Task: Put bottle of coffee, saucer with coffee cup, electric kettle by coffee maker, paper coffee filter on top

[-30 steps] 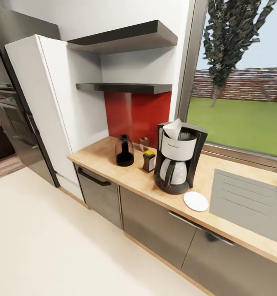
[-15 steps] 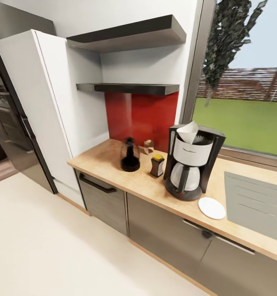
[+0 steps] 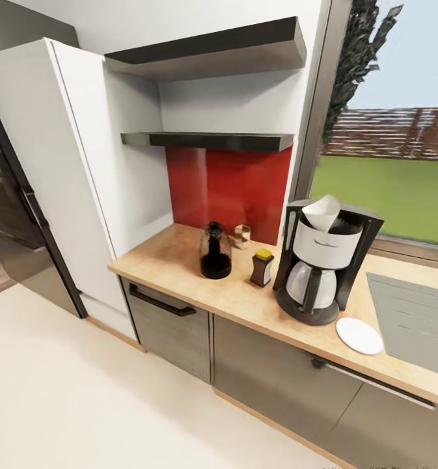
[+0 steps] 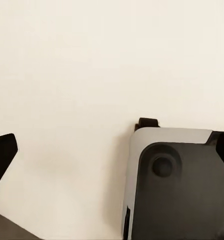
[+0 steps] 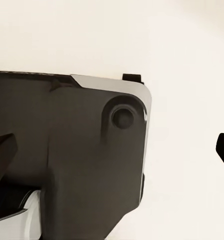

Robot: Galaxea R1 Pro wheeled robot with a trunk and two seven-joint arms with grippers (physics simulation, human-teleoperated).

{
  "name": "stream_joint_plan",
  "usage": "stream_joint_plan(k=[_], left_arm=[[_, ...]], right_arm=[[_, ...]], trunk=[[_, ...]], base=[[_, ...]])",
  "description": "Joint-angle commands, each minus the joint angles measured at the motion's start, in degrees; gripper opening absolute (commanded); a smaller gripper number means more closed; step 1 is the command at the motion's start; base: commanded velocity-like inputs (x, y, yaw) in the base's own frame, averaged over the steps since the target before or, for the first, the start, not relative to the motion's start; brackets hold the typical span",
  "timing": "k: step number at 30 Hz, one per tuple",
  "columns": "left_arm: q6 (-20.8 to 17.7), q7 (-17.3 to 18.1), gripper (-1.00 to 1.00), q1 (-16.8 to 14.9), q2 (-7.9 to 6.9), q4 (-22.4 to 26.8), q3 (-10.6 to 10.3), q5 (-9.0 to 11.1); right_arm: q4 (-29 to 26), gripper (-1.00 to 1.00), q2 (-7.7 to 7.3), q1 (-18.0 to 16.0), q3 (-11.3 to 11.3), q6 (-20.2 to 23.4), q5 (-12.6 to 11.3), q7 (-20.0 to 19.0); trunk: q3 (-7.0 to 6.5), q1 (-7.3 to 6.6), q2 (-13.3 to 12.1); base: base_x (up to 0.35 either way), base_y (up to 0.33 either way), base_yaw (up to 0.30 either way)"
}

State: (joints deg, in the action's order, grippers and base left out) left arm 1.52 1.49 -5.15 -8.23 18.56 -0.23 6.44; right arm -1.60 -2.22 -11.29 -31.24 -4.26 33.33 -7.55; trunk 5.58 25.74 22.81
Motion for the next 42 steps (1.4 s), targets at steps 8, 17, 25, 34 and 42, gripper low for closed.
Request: stream_joint_plan(k=[8,17,25,34,42], left_arm=[[0.2,0.2,1.0,0.0,-0.03,-0.1,0.0,0.6],[0.2,0.2,1.0,0.0,-0.03,-0.1,0.0,0.6],[0.2,0.2,1.0,0.0,0.06,-0.1,0.0,0.6],[0.2,0.2,1.0,0.0,0.3,-0.1,0.0,0.4],[0.2,0.2,1.0,0.0,0.39,-0.1,-0.2,0.4]], right_arm=[[0.0,1.0,-0.02,0.0,-0.5,-0.1,0.4,-0.2],[0.0,1.0,-0.06,0.0,-0.5,-0.1,0.4,-0.2],[0.0,1.0,-0.05,0.0,-0.5,-0.1,0.4,-0.3],[0.0,1.0,0.02,0.0,-0.5,0.0,0.4,-0.2],[0.0,1.0,0.02,0.0,-0.5,0.0,0.4,-0.2]], trunk=[[0.12,0.05,0.1],[0.12,0.05,0.1],[0.12,0.05,0.1],[0.08,0.05,0.1],[-0.16,0.05,0.1]], base=[[0.142,0.319,-0.263],[0.142,0.319,-0.263],[0.125,0.322,-0.263],[0.085,0.332,-0.126],[0.032,0.334,-0.23]])
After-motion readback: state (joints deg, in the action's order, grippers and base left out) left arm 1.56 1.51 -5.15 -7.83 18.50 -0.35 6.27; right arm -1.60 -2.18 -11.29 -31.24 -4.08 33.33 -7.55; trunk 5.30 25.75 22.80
